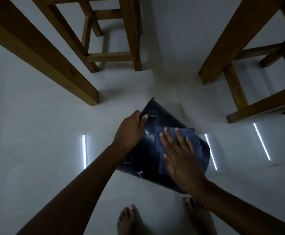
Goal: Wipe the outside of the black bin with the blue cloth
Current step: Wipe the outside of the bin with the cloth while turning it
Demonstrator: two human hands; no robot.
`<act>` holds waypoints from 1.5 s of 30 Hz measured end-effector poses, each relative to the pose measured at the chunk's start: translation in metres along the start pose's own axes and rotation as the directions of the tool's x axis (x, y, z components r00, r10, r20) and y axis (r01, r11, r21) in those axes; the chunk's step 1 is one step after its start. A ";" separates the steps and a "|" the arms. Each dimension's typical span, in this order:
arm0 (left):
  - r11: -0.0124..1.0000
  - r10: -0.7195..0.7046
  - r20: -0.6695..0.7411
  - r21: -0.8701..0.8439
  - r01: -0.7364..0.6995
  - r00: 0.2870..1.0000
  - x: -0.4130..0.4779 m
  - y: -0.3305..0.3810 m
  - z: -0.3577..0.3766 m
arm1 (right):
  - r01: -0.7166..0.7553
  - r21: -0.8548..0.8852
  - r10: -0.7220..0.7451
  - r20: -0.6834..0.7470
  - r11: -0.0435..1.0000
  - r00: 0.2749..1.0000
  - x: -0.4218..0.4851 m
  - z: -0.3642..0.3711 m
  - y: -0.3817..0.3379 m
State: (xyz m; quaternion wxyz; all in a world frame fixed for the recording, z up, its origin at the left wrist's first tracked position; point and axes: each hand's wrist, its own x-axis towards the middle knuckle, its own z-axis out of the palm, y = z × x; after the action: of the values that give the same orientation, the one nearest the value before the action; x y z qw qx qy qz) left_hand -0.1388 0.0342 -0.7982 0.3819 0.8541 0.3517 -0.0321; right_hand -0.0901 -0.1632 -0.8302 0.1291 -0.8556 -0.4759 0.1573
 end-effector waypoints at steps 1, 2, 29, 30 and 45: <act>1.000 0.006 0.003 0.001 -0.006 1.000 0.001 0.000 0.000 | 0.034 -0.010 -0.034 0.008 0.999 0.999 -0.002 0.001 -0.004; 1.000 0.011 0.006 0.000 -0.011 1.000 0.004 0.001 0.001 | 0.064 -0.017 -0.064 0.007 0.998 0.998 0.003 0.000 -0.004; 1.000 0.003 0.020 -0.013 -0.003 1.000 0.013 0.002 0.003 | 0.032 -0.125 -0.022 0.082 0.992 0.996 -0.005 0.002 -0.017; 1.000 0.002 0.019 -0.013 -0.002 1.000 0.014 0.004 0.003 | 0.053 -0.122 -0.044 0.069 0.991 0.997 0.001 0.000 -0.016; 0.973 -0.047 -0.021 -0.226 0.041 0.999 -0.043 -0.017 0.003 | -0.210 0.268 0.193 0.086 0.940 0.977 0.064 -0.019 0.041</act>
State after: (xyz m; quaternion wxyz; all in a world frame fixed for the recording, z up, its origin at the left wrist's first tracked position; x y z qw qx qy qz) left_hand -0.1812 0.0156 -0.7972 0.4709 0.7976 0.3768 0.0106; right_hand -0.0189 -0.1310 -0.8377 0.2160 -0.8685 -0.3630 0.2594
